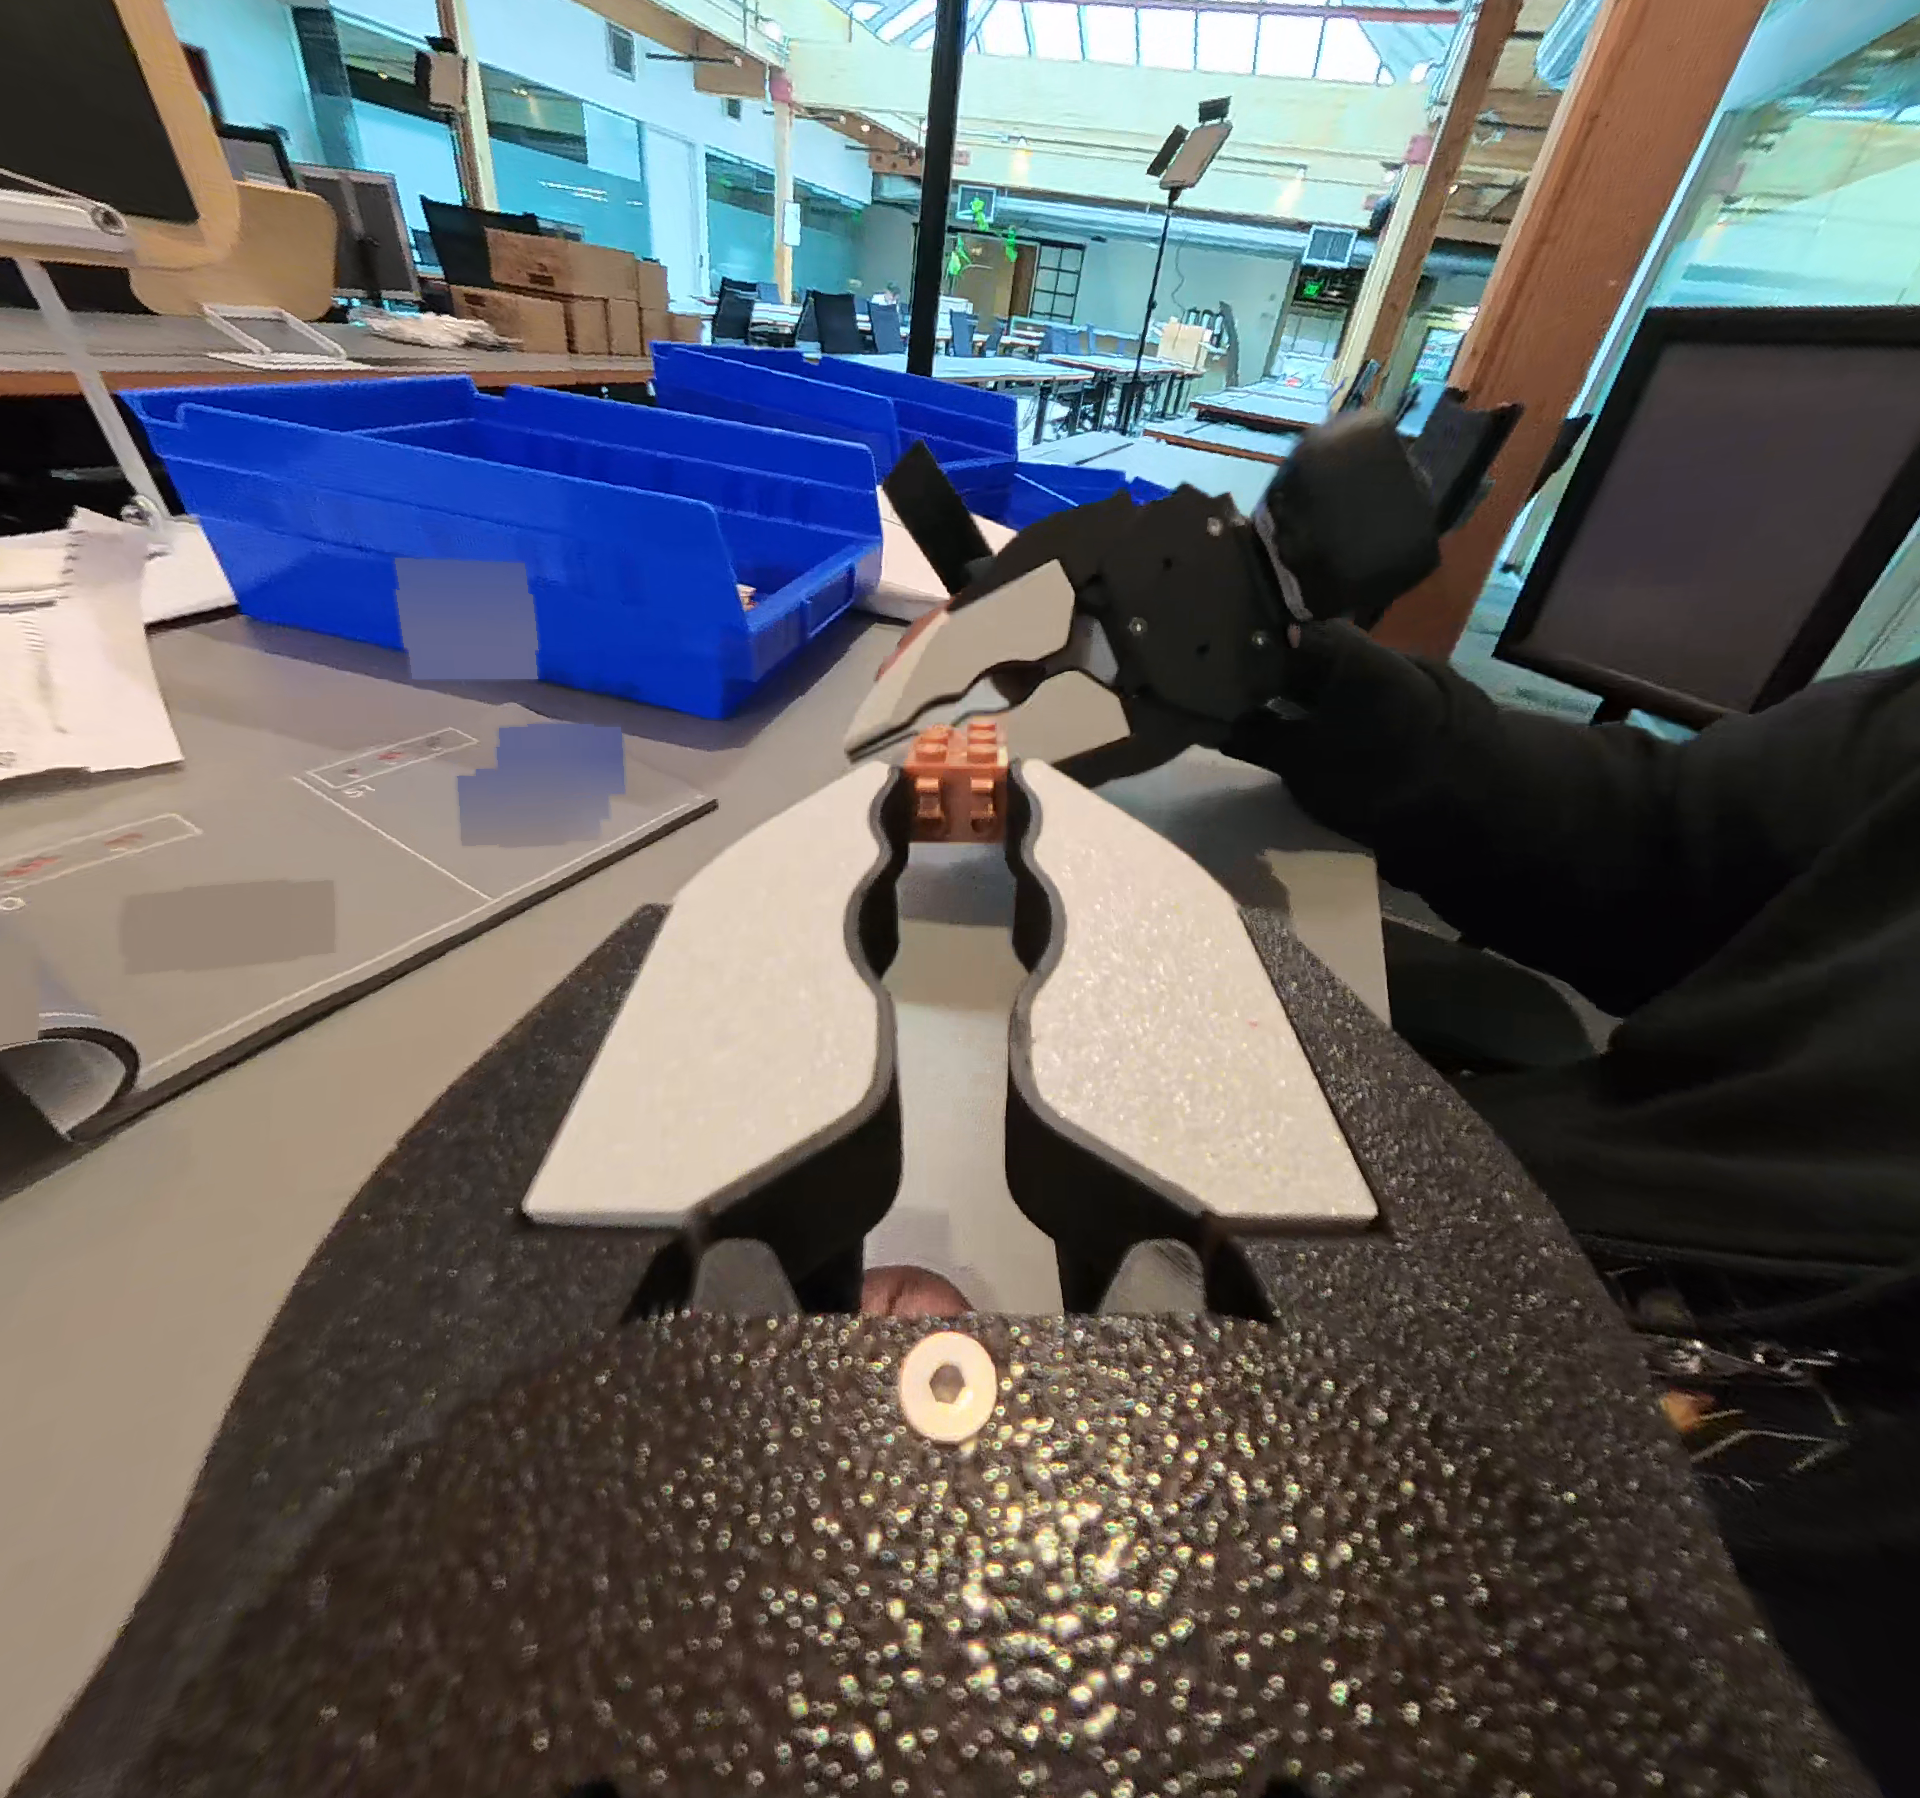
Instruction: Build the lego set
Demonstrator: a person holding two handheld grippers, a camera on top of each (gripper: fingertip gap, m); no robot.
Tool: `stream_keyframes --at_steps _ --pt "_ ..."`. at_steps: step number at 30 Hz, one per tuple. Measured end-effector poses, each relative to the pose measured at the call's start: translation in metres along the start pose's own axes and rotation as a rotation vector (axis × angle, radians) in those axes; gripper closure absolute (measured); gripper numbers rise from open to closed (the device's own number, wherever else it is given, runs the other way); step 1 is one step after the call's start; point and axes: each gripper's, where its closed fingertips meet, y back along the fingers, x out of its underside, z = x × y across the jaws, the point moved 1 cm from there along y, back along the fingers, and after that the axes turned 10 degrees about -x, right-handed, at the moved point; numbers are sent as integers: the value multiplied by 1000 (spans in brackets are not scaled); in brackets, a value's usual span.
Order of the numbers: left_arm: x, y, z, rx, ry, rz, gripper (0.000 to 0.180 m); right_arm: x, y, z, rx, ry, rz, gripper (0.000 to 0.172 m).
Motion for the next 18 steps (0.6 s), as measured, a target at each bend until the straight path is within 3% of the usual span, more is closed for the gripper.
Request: stream_keyframes --at_steps 6,11,18 --pt "6 -4 -7 -6 -72 37 164 60 16 -2 -143 -233 36 161" --pt "12 -8 -12 -13 -131 75 164 54 14 17 -260 -255 -32 156" --pt "21 -14 -18 -9 -198 132 164 47 9 17 -251 -254 -35 153"
